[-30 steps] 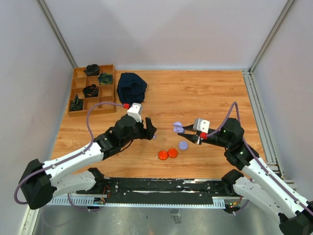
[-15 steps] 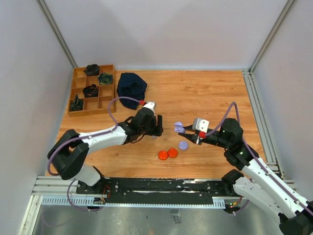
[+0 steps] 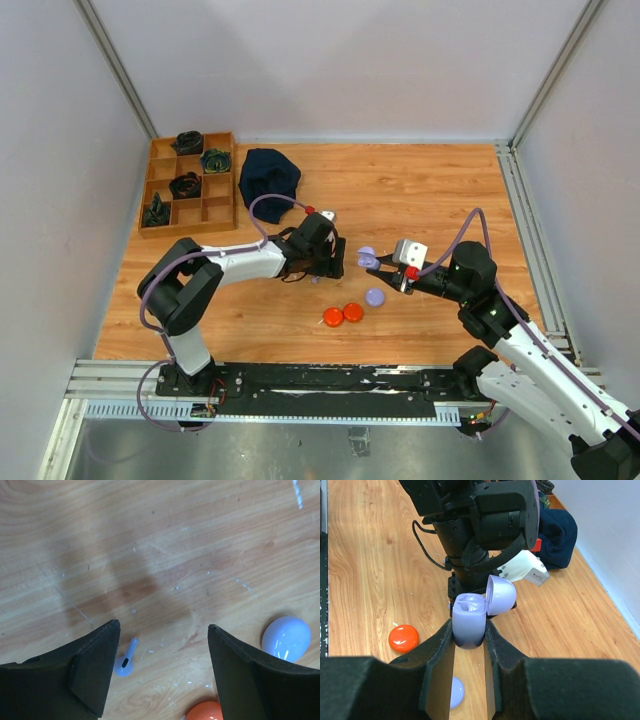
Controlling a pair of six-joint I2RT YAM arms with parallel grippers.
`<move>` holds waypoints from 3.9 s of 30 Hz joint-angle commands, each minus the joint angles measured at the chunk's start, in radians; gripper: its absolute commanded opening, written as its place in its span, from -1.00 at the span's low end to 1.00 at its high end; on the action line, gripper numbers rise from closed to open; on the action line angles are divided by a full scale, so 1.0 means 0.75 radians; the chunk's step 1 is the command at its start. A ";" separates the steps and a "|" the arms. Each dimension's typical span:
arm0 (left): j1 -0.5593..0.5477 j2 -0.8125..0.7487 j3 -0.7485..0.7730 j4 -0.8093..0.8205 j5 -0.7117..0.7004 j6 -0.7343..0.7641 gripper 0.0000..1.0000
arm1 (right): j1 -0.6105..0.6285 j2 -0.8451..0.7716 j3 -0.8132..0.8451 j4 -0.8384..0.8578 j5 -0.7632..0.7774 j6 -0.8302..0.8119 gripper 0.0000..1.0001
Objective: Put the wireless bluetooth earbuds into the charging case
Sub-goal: Pick up the earbud from the center of the board.
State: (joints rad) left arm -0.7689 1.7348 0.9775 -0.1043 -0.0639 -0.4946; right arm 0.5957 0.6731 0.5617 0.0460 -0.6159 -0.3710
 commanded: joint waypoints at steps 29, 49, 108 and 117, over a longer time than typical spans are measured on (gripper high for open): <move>-0.094 -0.182 0.035 -0.268 0.079 0.060 0.43 | 0.012 -0.024 -0.015 0.028 0.021 -0.009 -0.90; -0.101 -0.329 -0.102 -0.417 -0.198 -0.618 0.50 | 0.012 -0.036 -0.013 0.021 0.025 -0.004 -0.90; -0.153 0.108 0.116 -0.593 -0.422 -0.581 -0.57 | 0.012 -0.077 -0.017 0.038 0.004 0.017 -0.89; -0.153 -0.012 0.104 -0.592 -0.489 -0.582 -0.70 | 0.012 -0.063 -0.013 0.052 -0.026 0.023 -0.89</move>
State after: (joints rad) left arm -0.8795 1.7649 1.0721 -0.5201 -0.3729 -0.9360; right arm 0.5957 0.6285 0.5579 0.0471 -0.6033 -0.3691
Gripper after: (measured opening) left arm 0.233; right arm 0.259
